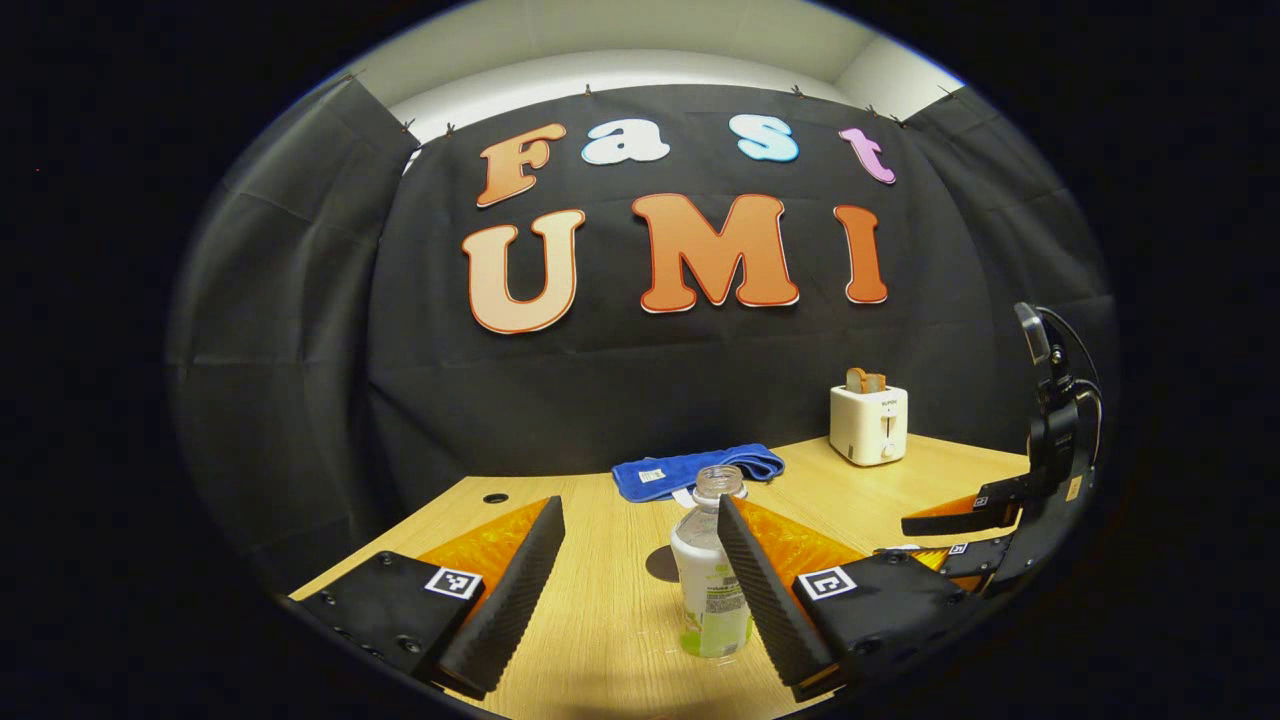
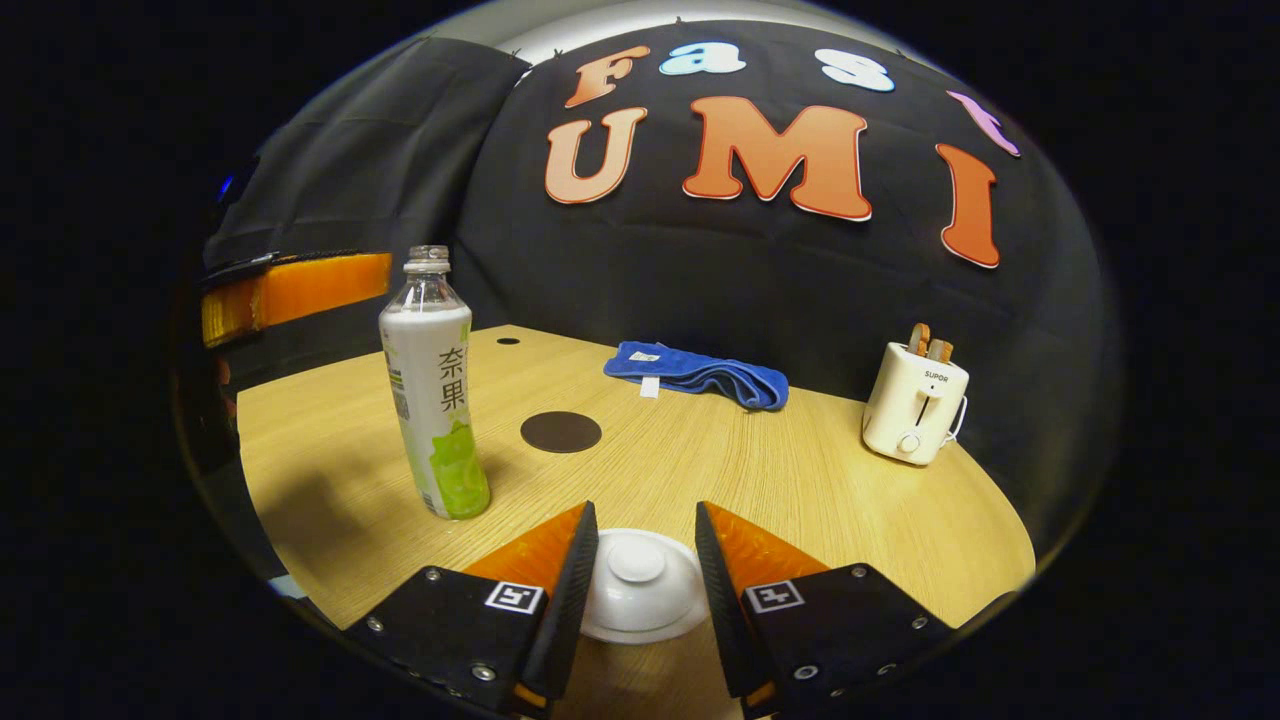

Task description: Open the teacup lid with one hand, grasp the water bottle and pour water into the teacup with the other hand; after pouring, place the water bottle on the coaster and then close the teacup lid.

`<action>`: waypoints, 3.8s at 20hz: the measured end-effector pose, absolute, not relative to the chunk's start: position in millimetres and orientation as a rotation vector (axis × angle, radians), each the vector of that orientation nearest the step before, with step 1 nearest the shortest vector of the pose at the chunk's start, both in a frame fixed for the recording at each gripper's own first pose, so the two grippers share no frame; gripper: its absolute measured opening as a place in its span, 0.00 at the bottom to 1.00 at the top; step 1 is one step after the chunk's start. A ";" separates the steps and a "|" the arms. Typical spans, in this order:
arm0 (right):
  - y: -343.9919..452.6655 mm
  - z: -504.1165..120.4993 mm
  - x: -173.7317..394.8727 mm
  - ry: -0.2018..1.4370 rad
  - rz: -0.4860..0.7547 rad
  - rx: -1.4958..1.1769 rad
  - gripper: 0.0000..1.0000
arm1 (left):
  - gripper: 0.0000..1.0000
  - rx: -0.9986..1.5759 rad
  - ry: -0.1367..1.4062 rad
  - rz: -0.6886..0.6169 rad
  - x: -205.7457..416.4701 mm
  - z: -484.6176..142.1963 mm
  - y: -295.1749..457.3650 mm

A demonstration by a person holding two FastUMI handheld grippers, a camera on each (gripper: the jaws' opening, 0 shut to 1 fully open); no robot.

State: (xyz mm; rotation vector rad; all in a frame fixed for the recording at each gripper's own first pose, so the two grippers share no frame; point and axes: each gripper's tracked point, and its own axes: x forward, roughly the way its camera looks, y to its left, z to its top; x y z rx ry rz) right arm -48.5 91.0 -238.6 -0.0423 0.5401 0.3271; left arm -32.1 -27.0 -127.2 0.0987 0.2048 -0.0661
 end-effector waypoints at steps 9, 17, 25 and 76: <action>95.0 -244.0 -48.6 0.562 0.358 0.002 0.28 | 0.99 0.096 0.216 -0.075 -32.1 -132.1 -31.9; 90.6 -224.9 -44.3 0.522 0.339 0.086 0.22 | 0.99 0.068 0.222 -0.099 -40.0 -140.5 -38.1; 82.1 -198.6 -43.0 0.459 0.329 0.081 0.22 | 0.99 -0.041 0.302 -0.191 -47.6 -187.4 -61.6; 4.3 -155.2 -40.3 0.344 0.205 0.121 0.22 | 0.62 1.175 0.375 -0.360 -25.8 -238.9 -63.3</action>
